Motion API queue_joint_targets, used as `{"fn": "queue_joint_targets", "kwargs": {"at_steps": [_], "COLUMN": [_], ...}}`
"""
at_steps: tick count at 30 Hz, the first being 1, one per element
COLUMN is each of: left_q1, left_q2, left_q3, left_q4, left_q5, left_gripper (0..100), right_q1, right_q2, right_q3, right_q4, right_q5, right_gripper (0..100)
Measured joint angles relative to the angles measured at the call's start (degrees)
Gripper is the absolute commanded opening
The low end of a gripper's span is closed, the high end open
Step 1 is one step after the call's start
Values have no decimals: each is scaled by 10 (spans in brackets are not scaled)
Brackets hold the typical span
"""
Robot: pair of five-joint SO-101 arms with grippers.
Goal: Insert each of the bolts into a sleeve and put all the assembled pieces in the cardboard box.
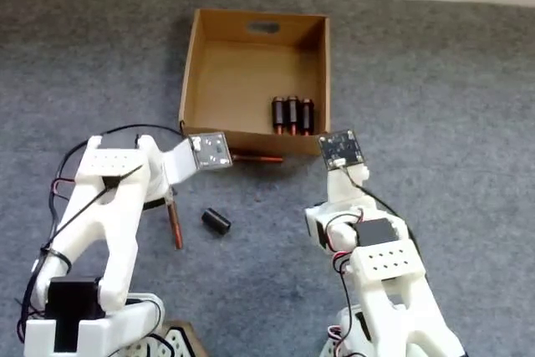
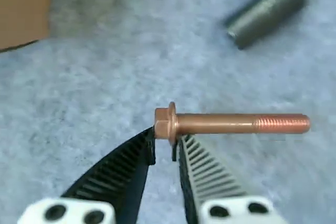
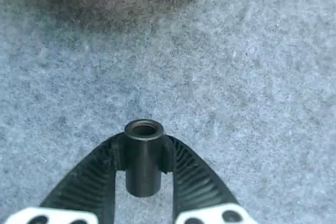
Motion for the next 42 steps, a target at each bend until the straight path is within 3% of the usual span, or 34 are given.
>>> {"fn": "queue_joint_targets", "kwargs": {"at_steps": [4, 11, 20, 23, 29, 35, 42], "left_q1": [0, 0, 30, 31, 31, 33, 33], "left_q2": [-1, -7, -7, -8, -8, -8, -8], "left_q3": [24, 13, 1, 12, 50, 87, 99], "left_q4": [-65, -89, -34, -33, -35, -93, -130], "left_q5": [73, 191, 562, 649, 682, 685, 686], "left_gripper": [264, 226, 224, 224, 212, 40, 31], "right_q1": [0, 0, 0, 0, 0, 0, 0], "right_q2": [0, 0, 0, 0, 0, 0, 0], "right_q3": [0, 0, 0, 1, 2, 2, 2], "right_q4": [0, 0, 0, 0, 0, 0, 0], "right_q5": [0, 0, 0, 0, 0, 0, 0], "right_gripper": [6, 6, 6, 6, 6, 6, 6]}}
